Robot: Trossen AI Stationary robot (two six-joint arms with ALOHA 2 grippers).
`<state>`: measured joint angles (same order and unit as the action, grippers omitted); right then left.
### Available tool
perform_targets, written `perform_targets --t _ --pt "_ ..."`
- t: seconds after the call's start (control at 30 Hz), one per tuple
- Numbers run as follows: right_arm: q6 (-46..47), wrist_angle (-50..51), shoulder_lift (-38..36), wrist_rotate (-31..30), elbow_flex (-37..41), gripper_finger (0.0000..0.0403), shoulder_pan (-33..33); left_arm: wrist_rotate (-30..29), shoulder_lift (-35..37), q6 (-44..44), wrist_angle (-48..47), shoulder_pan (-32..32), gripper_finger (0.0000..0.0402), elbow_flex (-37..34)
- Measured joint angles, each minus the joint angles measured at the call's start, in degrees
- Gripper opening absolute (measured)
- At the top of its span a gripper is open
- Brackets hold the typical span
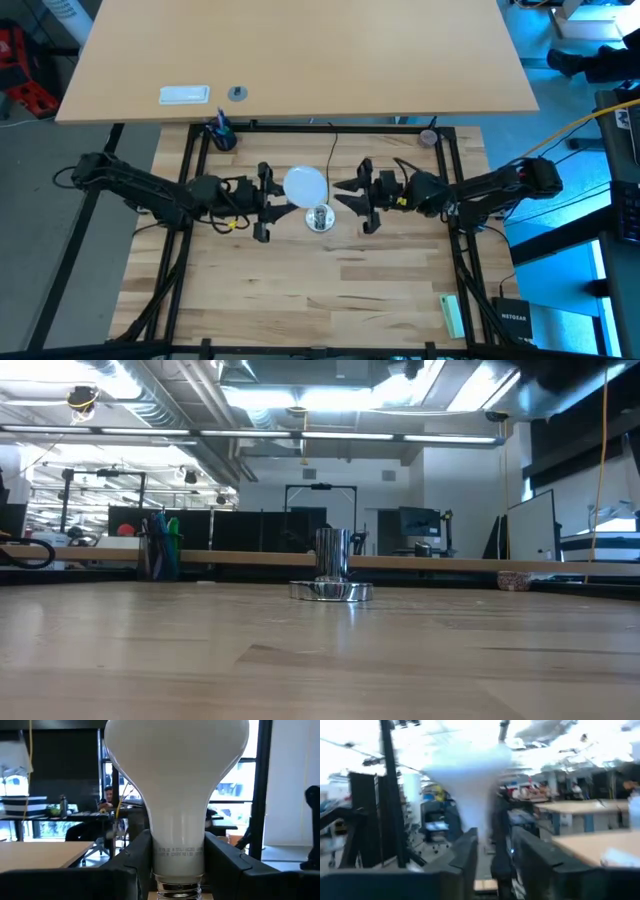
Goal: Screw lightbulb
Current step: Insert the lightbulb into the lamp
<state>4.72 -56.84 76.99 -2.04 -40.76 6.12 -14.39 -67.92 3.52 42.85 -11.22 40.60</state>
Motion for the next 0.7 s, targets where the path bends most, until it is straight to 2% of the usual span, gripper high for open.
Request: perform_targets --t 0.17,0.23,0.43,0.57,0.7 --pt "-10.3 10.5 0.1 -1.3 -8.8 0.0026 4.6 -0.2 -0.1 -0.3 -0.4 -0.3 0.0128 0.0" --pt "-13.1 13.5 0.0 -1.8 -11.7 0.0008 5.5 -0.2 -0.1 0.0 0.4 0.0 0.0128 0.0" --pt "-15.2 22.5 0.0 -11.9 -14.4 0.0029 5.9 -0.1 -0.1 -0.4 0.4 0.3 0.0128 0.0" --pt "-15.2 20.9 0.9 -12.4 -14.3 0.0028 5.8 2.1 -0.1 -1.6 0.0 -0.6 0.0128 0.0" --pt "-15.2 14.4 2.3 -9.0 -14.4 0.0014 5.9 2.7 -1.4 -2.2 0.3 -1.2 0.0128 0.0"
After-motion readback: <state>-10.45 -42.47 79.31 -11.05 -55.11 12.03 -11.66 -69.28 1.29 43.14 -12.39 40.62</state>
